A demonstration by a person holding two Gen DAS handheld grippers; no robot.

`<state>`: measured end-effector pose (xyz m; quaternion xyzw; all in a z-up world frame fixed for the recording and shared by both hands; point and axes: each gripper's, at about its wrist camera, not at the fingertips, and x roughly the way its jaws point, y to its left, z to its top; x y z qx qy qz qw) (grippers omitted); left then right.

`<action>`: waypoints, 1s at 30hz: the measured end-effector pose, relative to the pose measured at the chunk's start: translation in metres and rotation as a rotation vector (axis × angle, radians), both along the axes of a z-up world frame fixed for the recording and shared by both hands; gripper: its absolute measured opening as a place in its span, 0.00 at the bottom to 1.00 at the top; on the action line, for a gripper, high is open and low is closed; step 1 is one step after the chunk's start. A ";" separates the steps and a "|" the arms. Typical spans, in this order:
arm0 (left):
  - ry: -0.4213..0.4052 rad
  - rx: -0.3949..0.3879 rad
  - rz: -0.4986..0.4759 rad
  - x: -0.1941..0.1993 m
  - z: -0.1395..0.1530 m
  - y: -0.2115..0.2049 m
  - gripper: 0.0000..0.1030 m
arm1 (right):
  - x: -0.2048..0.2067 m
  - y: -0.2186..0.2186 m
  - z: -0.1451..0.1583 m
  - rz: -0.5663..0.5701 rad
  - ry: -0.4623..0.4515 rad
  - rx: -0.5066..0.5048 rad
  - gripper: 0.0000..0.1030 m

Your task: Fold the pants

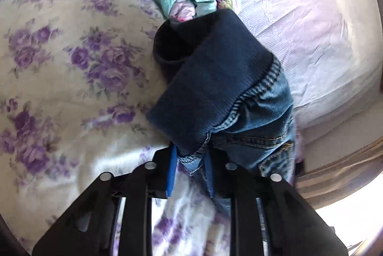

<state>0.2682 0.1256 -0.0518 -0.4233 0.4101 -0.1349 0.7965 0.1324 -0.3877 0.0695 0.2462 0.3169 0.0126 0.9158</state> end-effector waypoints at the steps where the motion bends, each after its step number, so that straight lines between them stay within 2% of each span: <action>1: 0.008 -0.023 -0.002 -0.003 0.002 0.007 0.16 | -0.001 0.000 0.002 0.002 -0.003 0.001 0.08; 3: 0.011 -0.036 -0.013 -0.013 0.015 0.015 0.16 | -0.003 -0.002 0.006 0.001 -0.008 0.006 0.08; 6: -0.026 -0.018 -0.026 -0.034 0.042 0.025 0.16 | -0.007 -0.001 0.011 0.006 -0.012 0.010 0.08; 8: -0.059 0.017 -0.038 -0.055 0.065 0.031 0.16 | -0.010 0.000 0.010 0.011 -0.012 0.010 0.08; 11: -0.051 0.083 -0.049 -0.087 0.079 0.039 0.16 | -0.022 0.002 0.001 0.026 0.003 0.037 0.08; 13: -0.032 0.104 -0.056 -0.105 0.077 0.052 0.15 | -0.034 0.005 -0.008 0.041 0.026 0.048 0.08; 16: -0.019 0.206 -0.044 -0.140 0.070 0.066 0.13 | -0.049 0.018 -0.027 0.079 0.083 0.021 0.09; 18: 0.013 0.235 -0.040 -0.149 0.053 0.073 0.13 | -0.058 0.024 -0.041 0.084 0.116 -0.003 0.11; 20: 0.081 0.232 -0.066 -0.152 0.026 0.072 0.13 | -0.067 0.026 -0.058 0.070 0.147 -0.027 0.11; 23: 0.123 0.204 -0.110 -0.150 0.002 0.061 0.13 | -0.076 0.023 -0.075 0.048 0.164 0.004 0.11; 27: 0.090 0.135 -0.126 -0.144 -0.004 0.047 0.13 | -0.080 0.024 -0.076 0.039 0.151 0.016 0.11; 29: 0.059 0.125 -0.115 -0.140 0.001 0.043 0.19 | -0.081 0.027 -0.071 0.042 0.140 0.014 0.11; 30: 0.053 0.123 -0.108 -0.139 0.003 0.042 0.26 | -0.082 0.028 -0.069 0.046 0.138 0.009 0.11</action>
